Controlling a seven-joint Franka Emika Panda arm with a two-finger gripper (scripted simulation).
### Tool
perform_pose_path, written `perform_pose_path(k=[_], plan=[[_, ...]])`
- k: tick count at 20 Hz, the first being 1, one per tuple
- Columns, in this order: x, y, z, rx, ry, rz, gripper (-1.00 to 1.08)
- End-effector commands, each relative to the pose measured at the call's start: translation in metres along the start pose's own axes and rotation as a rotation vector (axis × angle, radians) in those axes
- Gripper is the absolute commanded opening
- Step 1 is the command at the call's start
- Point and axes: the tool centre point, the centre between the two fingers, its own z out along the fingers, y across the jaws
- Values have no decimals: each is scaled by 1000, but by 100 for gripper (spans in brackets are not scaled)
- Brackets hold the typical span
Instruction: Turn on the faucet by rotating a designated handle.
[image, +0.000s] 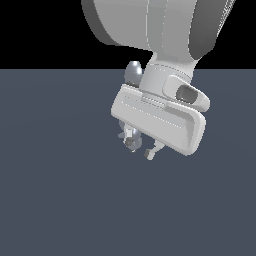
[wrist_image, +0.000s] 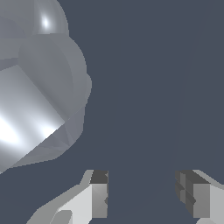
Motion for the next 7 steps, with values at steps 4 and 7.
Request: perform_pose_path(k=[4,7], plan=[[-10,-86,44,42,35,81,15],[15,-51,55,73,24,261,-5]])
